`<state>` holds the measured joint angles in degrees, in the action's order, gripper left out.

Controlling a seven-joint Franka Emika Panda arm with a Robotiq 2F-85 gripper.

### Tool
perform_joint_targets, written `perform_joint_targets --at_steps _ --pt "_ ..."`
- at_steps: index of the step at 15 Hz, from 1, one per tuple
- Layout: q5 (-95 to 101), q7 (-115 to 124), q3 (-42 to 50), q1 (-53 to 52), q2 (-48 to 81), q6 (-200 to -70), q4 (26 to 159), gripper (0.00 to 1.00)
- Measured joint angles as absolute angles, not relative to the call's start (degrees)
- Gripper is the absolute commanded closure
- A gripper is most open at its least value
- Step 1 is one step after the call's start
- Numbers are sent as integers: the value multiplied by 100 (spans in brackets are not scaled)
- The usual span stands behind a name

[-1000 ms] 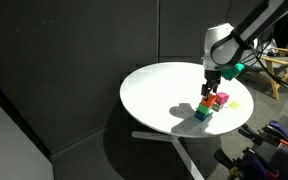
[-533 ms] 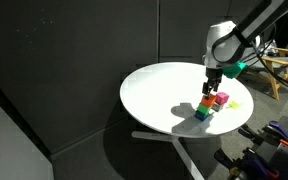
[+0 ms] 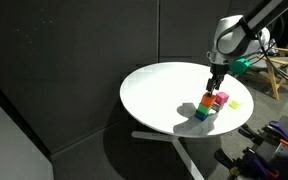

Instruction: Pick up the orange block and put it on the green block

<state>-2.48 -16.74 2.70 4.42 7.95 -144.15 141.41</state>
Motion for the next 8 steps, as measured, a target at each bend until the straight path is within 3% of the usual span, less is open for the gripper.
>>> perform_joint_targets --at_steps 8 --pt "-332 -1841 373 576 124 -14625 14815 0"
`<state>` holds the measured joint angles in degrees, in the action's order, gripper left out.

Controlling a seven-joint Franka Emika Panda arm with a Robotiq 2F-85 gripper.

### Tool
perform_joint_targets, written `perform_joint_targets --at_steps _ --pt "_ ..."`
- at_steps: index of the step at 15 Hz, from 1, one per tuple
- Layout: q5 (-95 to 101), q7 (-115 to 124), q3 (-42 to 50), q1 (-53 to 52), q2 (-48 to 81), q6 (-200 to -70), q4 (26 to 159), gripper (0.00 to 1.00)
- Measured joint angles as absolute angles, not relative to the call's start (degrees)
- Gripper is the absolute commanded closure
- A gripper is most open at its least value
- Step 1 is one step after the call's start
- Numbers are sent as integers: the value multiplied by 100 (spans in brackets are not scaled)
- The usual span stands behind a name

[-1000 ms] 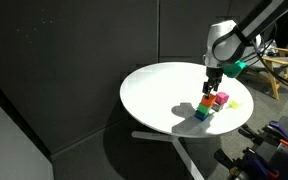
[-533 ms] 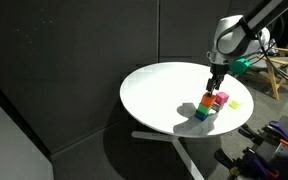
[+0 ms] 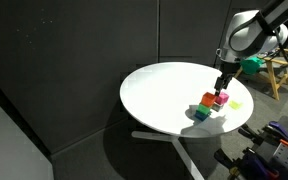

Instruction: Pick up the orange block and put it on the green block

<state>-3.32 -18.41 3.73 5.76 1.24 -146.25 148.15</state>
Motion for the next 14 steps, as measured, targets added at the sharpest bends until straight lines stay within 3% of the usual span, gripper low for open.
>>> perform_joint_targets --at_steps 14 --pt "-288 -1853 939 632 -1225 -14422 15744 0"
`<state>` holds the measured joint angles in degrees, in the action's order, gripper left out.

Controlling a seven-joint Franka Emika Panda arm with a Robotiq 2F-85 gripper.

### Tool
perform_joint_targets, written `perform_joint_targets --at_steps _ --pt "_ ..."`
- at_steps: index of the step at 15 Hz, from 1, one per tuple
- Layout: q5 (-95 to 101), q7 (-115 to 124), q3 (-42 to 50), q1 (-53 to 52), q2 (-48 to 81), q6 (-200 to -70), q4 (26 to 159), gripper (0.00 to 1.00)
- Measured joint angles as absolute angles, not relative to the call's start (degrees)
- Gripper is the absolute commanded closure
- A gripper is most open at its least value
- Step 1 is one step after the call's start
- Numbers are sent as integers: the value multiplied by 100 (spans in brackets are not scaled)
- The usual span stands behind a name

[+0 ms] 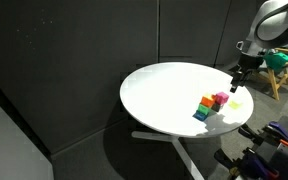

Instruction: Pick up the orange block and put it on the green block

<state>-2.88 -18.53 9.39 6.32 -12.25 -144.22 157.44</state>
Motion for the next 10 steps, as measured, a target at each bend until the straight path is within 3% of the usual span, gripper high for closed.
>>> perform_joint_targets --at_steps 10 --pt "105 -1561 891 704 -2407 -13489 15901 0"
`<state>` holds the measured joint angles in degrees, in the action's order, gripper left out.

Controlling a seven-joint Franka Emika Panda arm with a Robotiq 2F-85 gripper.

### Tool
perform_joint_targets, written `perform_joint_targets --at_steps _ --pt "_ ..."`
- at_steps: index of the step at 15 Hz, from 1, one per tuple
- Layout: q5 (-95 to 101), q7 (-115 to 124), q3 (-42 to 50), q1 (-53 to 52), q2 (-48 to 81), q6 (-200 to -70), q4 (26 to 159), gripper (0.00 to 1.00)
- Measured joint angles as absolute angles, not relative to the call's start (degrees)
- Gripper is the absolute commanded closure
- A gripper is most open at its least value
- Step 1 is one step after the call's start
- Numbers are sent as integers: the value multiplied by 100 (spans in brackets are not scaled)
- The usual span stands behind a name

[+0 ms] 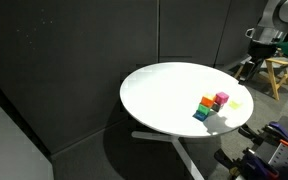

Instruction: Pick up the orange block and put it on the green block

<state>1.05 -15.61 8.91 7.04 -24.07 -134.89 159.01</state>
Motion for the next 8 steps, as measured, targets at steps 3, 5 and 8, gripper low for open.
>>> perform_joint_targets --at_steps 3,5,8 --pt "106 -1349 783 703 -2664 -13154 15891 0" --pt "106 -1168 700 703 -2806 -12942 15891 0" --pt "106 -918 587 701 -2996 -12657 15891 0"
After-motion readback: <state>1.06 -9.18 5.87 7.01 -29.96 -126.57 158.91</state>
